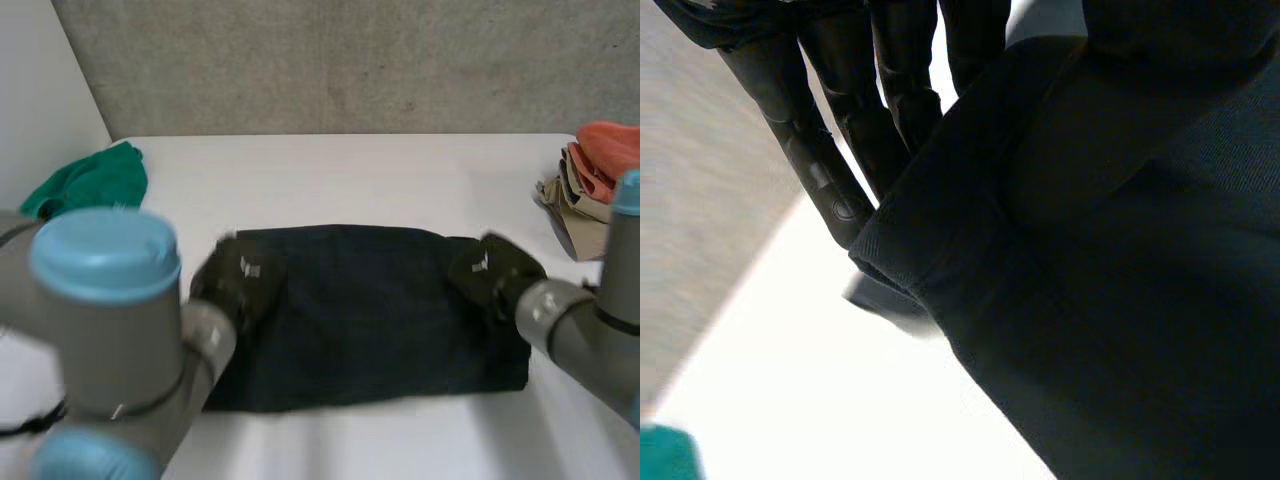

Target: Fold the laundry.

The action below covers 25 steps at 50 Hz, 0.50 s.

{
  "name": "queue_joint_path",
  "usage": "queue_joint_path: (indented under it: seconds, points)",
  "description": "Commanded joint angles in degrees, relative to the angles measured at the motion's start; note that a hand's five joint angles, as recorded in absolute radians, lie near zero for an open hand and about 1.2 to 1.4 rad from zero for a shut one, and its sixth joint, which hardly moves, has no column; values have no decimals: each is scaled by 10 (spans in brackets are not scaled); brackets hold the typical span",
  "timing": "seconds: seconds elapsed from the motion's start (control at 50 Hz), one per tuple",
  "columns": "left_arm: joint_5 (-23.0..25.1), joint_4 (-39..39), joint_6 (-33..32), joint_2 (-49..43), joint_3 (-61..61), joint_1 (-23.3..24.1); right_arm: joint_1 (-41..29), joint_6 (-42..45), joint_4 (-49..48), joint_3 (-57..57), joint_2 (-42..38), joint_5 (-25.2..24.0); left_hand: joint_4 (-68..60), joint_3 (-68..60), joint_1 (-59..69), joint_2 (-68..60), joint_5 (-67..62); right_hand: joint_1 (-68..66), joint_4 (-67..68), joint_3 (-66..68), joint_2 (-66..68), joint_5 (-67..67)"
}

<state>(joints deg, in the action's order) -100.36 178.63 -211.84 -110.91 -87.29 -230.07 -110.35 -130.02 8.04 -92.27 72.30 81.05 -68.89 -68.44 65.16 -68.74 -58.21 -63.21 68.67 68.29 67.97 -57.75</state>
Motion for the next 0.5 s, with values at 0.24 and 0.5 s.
queue_joint_path:
  seconds: [0.24,0.5]
  points:
    - [-29,211,-106,-352,383,-54,-5,-2,-325,245,-283,25,-111,-116,148,-113,-118,-168,113,117,120,-122]
    - [-28,222,-100,-351,383,-33,0,-76,-346,220,-257,45,589,584,-552,587,582,532,-587,-583,-580,578]
